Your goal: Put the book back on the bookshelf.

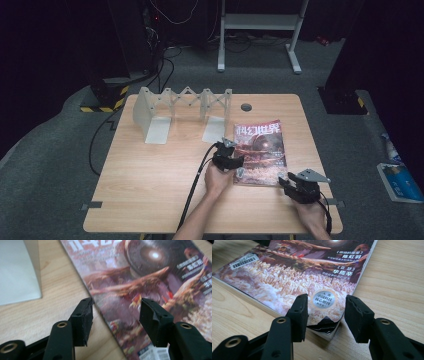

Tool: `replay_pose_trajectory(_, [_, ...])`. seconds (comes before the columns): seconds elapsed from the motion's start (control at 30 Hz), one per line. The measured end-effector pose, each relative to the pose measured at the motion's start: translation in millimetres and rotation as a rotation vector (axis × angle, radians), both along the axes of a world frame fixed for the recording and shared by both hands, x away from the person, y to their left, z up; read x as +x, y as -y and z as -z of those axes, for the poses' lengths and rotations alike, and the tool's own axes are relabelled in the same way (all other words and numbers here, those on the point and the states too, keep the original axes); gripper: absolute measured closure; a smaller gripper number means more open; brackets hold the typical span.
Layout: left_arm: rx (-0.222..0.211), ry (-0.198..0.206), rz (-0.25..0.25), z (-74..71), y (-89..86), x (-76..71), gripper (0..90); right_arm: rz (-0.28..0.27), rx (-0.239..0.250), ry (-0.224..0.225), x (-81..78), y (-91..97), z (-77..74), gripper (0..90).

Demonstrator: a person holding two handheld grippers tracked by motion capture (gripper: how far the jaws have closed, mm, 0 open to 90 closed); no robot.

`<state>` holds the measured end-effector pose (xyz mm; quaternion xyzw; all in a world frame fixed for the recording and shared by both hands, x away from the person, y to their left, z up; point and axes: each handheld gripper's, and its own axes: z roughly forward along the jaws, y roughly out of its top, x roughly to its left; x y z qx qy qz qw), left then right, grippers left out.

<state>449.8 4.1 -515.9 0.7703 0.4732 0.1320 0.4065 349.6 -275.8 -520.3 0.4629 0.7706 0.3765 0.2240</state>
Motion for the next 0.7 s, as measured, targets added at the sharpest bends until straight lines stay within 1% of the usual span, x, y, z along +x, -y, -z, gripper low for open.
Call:
replay_pose_trajectory(0.03, [-0.005, -0.011, -0.009, 1.6, -0.2, 2.4, 44.3, 0.002, 0.005, -0.003, 0.2, 0.2, 0.0, 53.8])
replay_pose_trajectory(0.07, [-0.005, -0.011, -0.009, 1.6, -0.2, 2.4, 44.3, 0.002, 0.005, -0.003, 0.2, 0.2, 0.0, 53.8])
replay_pose_trajectory(0.1, [-0.003, -0.02, -0.014, 3.4, -0.1, 3.3, 44.2, 0.002, 0.004, -0.004, 0.3, 0.2, 0.0, 53.8])
replay_pose_trajectory(0.17, [0.003, -0.016, -0.012, 4.9, 0.3, 3.5, 44.3, 0.0, 0.004, -0.005, 0.5, 0.4, -0.1, 53.8])
replay_pose_trajectory(0.23, [-0.001, -0.018, -0.007, 4.9, 1.1, 3.4, 44.3, 0.001, 0.011, -0.015, 0.8, 0.7, -0.3, 53.8])
replay_pose_trajectory(0.37, [-0.004, -0.019, 0.005, 4.9, 3.5, 2.4, 44.6, -0.004, 0.012, -0.019, 1.3, 1.1, -0.4, 53.8])
replay_pose_trajectory(0.47, [0.019, -0.009, -0.001, 4.8, 7.5, 0.5, 44.9, -0.005, 0.016, -0.027, 0.8, 0.8, -0.8, 53.7])
replay_pose_trajectory(0.5, [0.034, 0.0, -0.001, 4.7, 8.6, -0.4, 45.4, -0.005, 0.021, -0.035, 0.6, 1.0, -1.0, 53.7])
replay_pose_trajectory(0.7, [0.058, 0.013, 0.006, 4.2, 10.7, -4.2, 47.1, -0.013, 0.016, -0.038, -1.0, 1.7, -1.5, 53.6])
